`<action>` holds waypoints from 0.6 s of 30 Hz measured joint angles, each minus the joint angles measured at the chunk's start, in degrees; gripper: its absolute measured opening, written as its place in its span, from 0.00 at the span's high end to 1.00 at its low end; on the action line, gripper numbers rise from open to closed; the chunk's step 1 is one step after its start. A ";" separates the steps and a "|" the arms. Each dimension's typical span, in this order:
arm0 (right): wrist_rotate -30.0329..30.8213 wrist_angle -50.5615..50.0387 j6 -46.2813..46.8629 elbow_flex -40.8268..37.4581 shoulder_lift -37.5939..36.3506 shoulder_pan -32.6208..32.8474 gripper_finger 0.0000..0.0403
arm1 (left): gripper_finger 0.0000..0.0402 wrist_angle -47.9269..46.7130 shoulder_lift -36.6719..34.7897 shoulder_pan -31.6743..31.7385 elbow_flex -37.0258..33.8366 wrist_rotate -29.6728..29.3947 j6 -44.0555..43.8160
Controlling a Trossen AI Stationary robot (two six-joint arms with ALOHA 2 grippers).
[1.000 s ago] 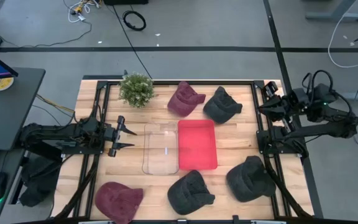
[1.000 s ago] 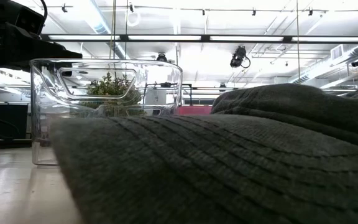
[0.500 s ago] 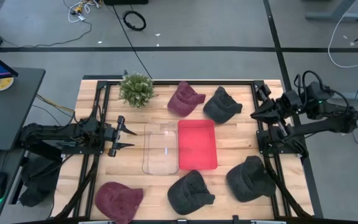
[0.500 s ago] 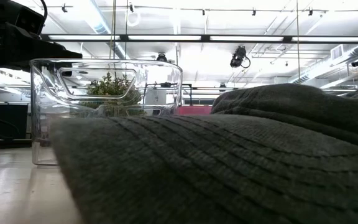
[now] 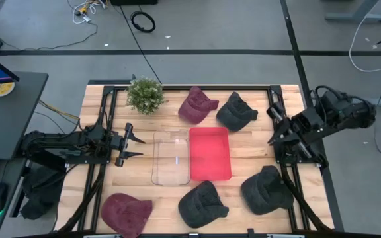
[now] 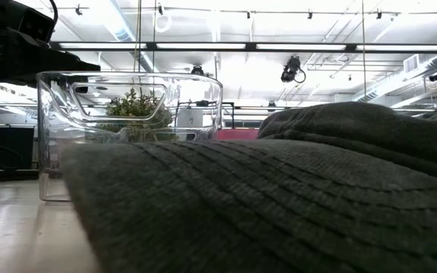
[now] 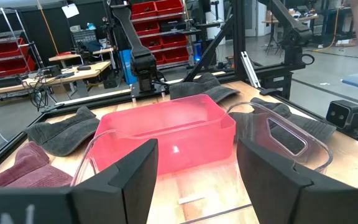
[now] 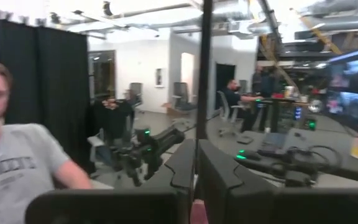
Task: Pick & Place hat
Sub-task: Put the bottom right black cap in the red bin
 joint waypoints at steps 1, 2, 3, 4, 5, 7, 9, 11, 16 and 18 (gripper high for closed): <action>0.38 -0.47 -0.32 0.67 0.65 1.08 0.93 | 0.45 0.00 0.00 0.00 0.00 0.00 0.00; 1.36 -1.03 -0.55 1.40 1.33 2.33 0.93 | 0.45 0.00 0.00 0.02 0.00 0.00 0.02; 3.01 -1.60 -0.67 2.16 2.02 3.65 0.93 | 0.45 0.00 0.00 0.00 0.02 -0.02 0.01; 4.97 -2.13 -0.72 2.88 2.70 5.05 0.93 | 0.45 0.00 0.01 0.00 0.01 0.00 0.02; 7.05 -3.06 -0.77 3.72 3.41 6.50 0.93 | 0.45 0.00 0.00 0.01 0.00 0.00 0.02; 11.32 -4.76 -1.42 5.47 4.96 9.21 0.93 | 0.45 0.00 0.00 0.00 0.00 0.00 0.00; 14.77 -6.29 -2.28 7.16 6.42 12.00 0.93 | 0.45 0.02 0.00 0.00 0.00 0.00 0.00; 17.38 -6.93 -2.57 8.94 7.83 14.90 0.93 | 0.45 0.00 0.00 0.00 0.00 -0.01 0.02; 24.07 -8.31 -3.20 12.42 11.29 22.67 0.93 | 0.45 0.00 0.00 0.02 0.00 -0.01 0.01; 28.44 -9.24 -3.61 13.63 12.62 25.78 0.93 | 0.45 0.00 0.00 0.00 0.00 0.00 0.00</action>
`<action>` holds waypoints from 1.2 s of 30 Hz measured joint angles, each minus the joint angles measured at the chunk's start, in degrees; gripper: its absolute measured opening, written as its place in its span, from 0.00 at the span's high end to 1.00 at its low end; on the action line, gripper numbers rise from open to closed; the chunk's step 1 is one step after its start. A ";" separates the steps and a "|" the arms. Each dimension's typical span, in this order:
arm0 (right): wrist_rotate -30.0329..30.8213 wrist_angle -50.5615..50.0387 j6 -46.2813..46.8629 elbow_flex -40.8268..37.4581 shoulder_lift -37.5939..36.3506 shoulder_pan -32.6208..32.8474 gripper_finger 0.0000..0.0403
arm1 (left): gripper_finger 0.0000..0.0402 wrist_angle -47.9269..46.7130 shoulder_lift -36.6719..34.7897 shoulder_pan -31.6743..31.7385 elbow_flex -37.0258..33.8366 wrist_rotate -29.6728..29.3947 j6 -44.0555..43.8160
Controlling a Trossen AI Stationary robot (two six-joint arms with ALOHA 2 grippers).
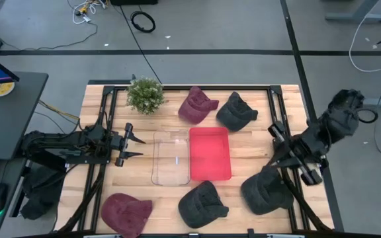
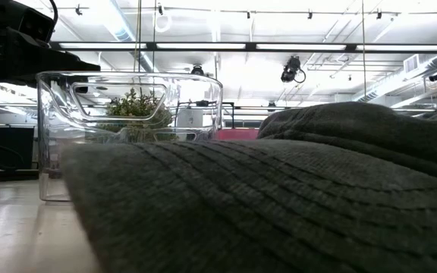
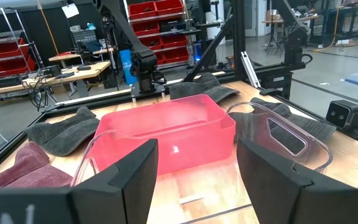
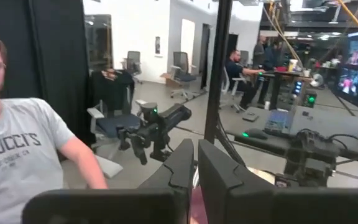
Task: Pick & Place hat
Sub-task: Put the bottom right black cap in the red bin
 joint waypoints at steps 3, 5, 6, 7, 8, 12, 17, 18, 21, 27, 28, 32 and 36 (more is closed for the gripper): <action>7.62 -0.69 0.01 1.67 1.98 4.20 0.93 | 0.45 0.00 0.00 0.01 0.00 -0.01 0.02; 11.66 -0.59 0.08 2.56 3.13 6.76 0.93 | 0.45 0.00 0.00 0.02 0.00 0.00 0.02; 13.09 -0.65 0.07 2.97 3.73 7.92 0.93 | 0.45 0.00 0.00 0.02 0.00 0.00 0.00; 14.21 -0.58 0.07 3.33 4.32 9.00 0.93 | 0.45 0.00 0.00 0.00 0.00 0.00 0.02; 15.10 -0.58 0.15 3.64 4.80 9.97 0.93 | 0.45 0.00 0.00 0.01 0.00 0.00 0.00; 19.17 -0.52 2.20 4.34 6.64 13.22 0.93 | 0.45 0.00 0.00 0.00 0.00 0.00 0.02; 25.94 -0.52 6.94 5.01 8.80 15.62 0.93 | 0.45 0.00 0.00 0.01 0.00 0.00 0.01; 26.72 -0.54 7.67 5.02 9.15 15.95 0.93 | 0.45 0.00 0.01 0.01 0.00 0.00 0.01; 28.62 -0.66 9.41 5.02 9.87 16.48 0.93 | 0.45 0.00 0.00 0.01 0.00 0.00 0.02; 29.86 -5.03 17.86 5.02 10.83 16.27 0.93 | 0.45 0.00 0.00 0.01 0.00 0.00 0.02; 30.12 -6.43 19.86 5.02 11.02 16.04 0.93 | 0.45 0.00 0.02 0.02 0.00 0.00 0.02; 30.07 -14.07 29.83 5.02 11.26 15.15 0.93 | 0.45 0.00 0.00 0.00 0.00 0.00 0.00; 25.69 -23.83 44.49 5.02 11.26 13.75 0.93 | 0.45 0.00 0.00 0.00 0.00 0.00 0.02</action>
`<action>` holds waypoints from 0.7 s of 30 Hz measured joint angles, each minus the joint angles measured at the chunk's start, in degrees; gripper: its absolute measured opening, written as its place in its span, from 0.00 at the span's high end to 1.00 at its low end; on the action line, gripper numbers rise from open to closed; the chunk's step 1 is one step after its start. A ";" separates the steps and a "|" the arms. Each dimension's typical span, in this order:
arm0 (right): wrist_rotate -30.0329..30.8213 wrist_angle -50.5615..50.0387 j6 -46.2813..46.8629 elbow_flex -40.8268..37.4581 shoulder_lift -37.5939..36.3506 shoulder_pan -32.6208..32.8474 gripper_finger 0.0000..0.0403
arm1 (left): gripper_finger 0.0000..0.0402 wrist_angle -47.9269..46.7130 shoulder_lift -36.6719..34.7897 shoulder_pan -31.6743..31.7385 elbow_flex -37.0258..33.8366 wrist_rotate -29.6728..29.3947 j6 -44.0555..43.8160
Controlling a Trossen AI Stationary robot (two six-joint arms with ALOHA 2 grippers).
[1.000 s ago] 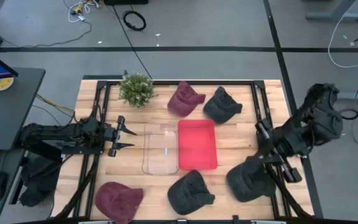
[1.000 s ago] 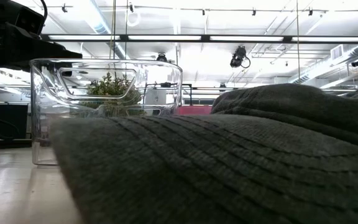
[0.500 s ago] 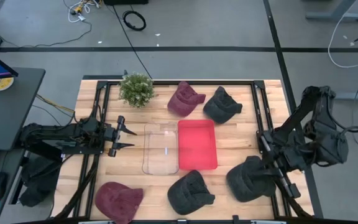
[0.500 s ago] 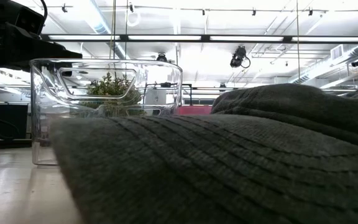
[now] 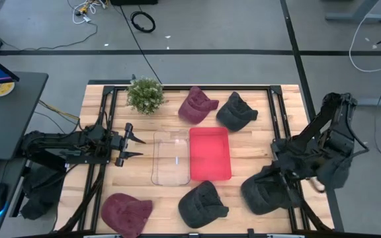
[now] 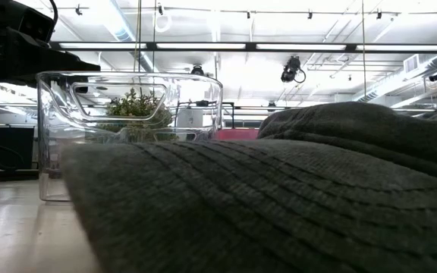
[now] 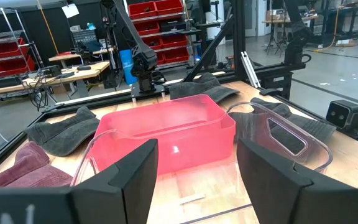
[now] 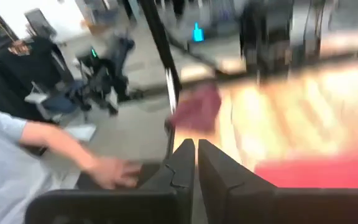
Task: Pick & Place hat
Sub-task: Put the bottom right black cap in the red bin
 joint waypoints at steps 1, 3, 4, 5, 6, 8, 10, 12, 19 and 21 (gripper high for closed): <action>-2.74 -2.37 4.57 0.00 0.02 -0.50 0.93 | 0.45 0.00 0.00 0.01 0.00 0.00 -0.01; -8.11 -6.84 13.29 0.00 0.69 -1.35 0.93 | 0.45 0.00 0.02 0.02 0.00 0.00 0.00; -10.45 -9.19 17.22 0.00 1.31 -1.57 0.93 | 0.45 0.00 0.00 0.02 0.01 0.00 -0.01; -12.30 -11.47 20.99 0.00 1.94 -1.63 0.93 | 0.45 0.00 0.00 0.01 0.01 0.00 -0.01; -13.46 -13.48 24.42 0.00 2.53 -1.67 0.93 | 0.45 0.00 0.00 0.01 0.00 0.00 -0.01; -16.18 -16.80 31.59 0.00 3.32 -1.99 0.93 | 0.45 0.00 0.00 0.02 0.00 0.00 -0.01; -18.61 -19.52 36.80 0.00 4.14 -2.21 0.93 | 0.45 0.00 0.00 0.02 0.00 0.00 0.00; -20.15 -21.51 39.10 -0.01 4.72 -2.22 0.93 | 0.45 0.00 0.00 0.00 0.00 0.00 0.00; -19.99 -21.15 39.76 -0.02 5.40 -2.18 0.93 | 0.45 0.00 0.00 0.02 0.00 0.00 0.00; -20.39 -20.64 38.82 -0.02 5.89 -2.20 0.93 | 0.45 0.00 0.00 0.01 0.00 -0.01 0.00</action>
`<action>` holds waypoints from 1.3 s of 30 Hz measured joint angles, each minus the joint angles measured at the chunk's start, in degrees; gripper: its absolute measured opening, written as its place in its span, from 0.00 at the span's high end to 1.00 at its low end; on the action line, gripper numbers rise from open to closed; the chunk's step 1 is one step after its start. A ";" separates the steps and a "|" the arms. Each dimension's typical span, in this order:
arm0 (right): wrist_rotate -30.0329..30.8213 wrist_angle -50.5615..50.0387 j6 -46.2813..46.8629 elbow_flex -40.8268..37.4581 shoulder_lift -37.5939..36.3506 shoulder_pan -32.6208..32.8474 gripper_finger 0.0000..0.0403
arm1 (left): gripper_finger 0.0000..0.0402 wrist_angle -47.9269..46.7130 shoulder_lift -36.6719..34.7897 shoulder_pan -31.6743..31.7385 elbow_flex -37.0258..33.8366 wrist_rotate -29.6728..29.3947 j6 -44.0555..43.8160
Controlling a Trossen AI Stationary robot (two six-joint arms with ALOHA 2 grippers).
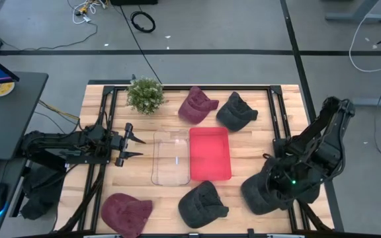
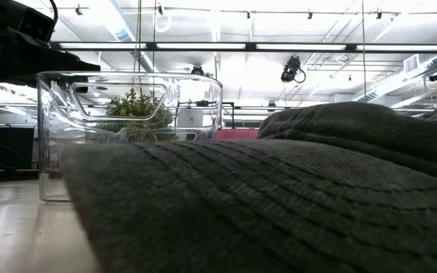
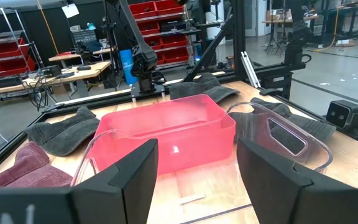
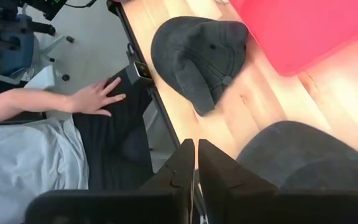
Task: Pick & Place hat
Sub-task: Put the bottom right black cap in the red bin
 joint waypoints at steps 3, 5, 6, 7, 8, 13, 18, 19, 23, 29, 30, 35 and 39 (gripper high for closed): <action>-2.29 0.05 -0.70 0.00 0.42 -0.01 0.93 | 0.45 0.01 0.00 -0.01 0.00 0.01 0.00; -3.26 -0.45 -0.31 0.00 0.74 0.07 0.93 | 0.45 0.00 0.00 0.01 0.01 0.01 -0.02; -3.65 -0.68 -0.30 0.00 0.97 0.08 0.93 | 0.45 0.02 0.00 0.00 0.01 0.01 -0.01; -4.27 -0.97 -0.28 0.00 1.17 0.21 0.93 | 0.45 0.01 0.00 0.00 0.00 0.01 -0.01; -5.03 -1.52 -0.26 0.00 1.47 0.25 0.93 | 0.45 0.00 0.00 0.00 0.00 0.01 -0.02; -9.25 -4.29 0.18 0.00 3.45 0.26 0.93 | 0.45 0.00 0.01 0.00 0.00 0.01 -0.01; -12.03 -8.27 1.69 0.00 5.67 0.28 0.93 | 0.45 0.00 0.01 0.00 0.00 0.01 0.00; -12.52 -8.97 1.90 0.00 6.13 0.28 0.93 | 0.45 0.00 0.00 -0.01 0.02 0.01 0.00; -14.21 -12.05 2.72 -0.01 8.36 0.28 0.93 | 0.45 0.00 0.00 0.00 0.00 0.01 -0.01; -17.04 -12.97 2.26 -0.02 11.67 0.54 0.93 | 0.45 0.00 0.00 -0.01 0.00 0.01 0.00; -17.38 -12.99 2.24 -0.02 12.10 0.74 0.93 | 0.45 0.00 0.00 0.01 0.00 0.01 0.00; -16.61 -12.99 0.46 -0.02 13.69 2.29 0.93 | 0.45 0.00 0.02 0.00 0.01 0.01 -0.01; -15.93 -10.77 3.08 -0.04 14.63 3.83 0.93 | 0.45 0.00 0.00 0.01 0.00 0.01 0.00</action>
